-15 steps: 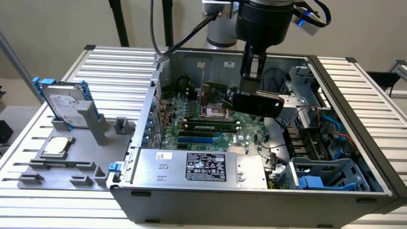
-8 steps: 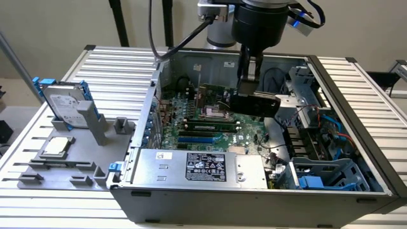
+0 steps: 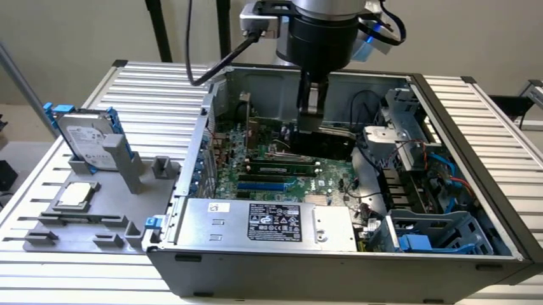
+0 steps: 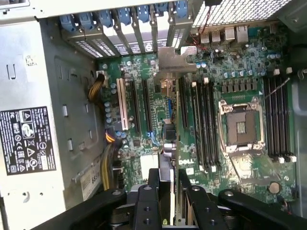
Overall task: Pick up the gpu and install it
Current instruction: 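Insert the gpu into the slot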
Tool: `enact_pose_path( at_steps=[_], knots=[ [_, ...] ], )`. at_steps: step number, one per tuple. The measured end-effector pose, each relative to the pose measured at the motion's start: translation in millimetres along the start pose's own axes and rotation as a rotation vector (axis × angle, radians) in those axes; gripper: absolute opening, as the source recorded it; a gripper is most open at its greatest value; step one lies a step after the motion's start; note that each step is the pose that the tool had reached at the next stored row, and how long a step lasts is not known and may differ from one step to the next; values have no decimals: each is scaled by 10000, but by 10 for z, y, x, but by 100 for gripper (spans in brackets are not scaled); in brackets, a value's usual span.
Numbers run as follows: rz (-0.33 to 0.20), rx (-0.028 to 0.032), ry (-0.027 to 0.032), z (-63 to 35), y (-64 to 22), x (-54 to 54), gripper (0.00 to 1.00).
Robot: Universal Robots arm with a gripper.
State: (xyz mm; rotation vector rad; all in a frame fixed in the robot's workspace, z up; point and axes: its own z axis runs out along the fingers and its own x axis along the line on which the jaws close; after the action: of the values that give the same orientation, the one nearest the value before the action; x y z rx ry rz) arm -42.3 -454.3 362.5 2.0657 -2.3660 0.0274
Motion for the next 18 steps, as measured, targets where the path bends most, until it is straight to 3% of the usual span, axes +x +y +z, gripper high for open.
enact_pose_path(
  at_steps=[11,18],
  knots=[
    [-261,3,-5,196,352,45,27],
    [-394,9,-57,322,437,50,27]
  ],
)
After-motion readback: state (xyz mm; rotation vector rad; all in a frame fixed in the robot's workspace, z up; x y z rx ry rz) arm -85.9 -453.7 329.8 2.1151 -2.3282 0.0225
